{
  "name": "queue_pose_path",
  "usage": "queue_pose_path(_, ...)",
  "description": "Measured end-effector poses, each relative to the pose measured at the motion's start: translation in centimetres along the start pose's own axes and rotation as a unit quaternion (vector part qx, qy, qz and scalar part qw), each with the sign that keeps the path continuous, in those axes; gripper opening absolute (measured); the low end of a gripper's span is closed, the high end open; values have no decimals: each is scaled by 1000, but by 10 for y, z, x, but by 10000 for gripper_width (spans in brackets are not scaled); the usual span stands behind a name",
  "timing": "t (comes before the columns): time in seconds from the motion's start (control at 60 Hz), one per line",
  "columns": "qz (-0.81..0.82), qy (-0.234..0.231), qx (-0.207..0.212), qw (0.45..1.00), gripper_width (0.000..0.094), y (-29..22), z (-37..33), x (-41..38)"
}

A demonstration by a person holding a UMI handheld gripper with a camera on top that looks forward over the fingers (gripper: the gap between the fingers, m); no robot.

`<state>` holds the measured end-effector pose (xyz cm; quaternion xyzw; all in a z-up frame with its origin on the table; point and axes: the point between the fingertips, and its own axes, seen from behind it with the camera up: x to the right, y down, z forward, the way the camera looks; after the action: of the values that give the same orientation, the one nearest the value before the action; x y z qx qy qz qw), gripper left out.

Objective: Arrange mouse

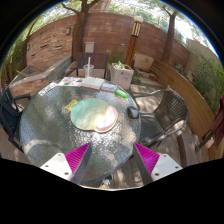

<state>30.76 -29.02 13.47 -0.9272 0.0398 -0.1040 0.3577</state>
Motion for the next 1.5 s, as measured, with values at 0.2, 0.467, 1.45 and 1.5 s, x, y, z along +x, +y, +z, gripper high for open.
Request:
queue_pose_path(0.2, 6, 1, 19, 1000, 854, -24, 130, 82)
queue_pose_path(0.467, 12, -41, 44, 998, 812, -85, 278, 115)
queue_pose_path(1.45, -8, -164, 81, 983, 361, -141, 234, -97)
queue_pose_path(1.5, -16, -158, 54, 986, 385, -121, 251, -106)
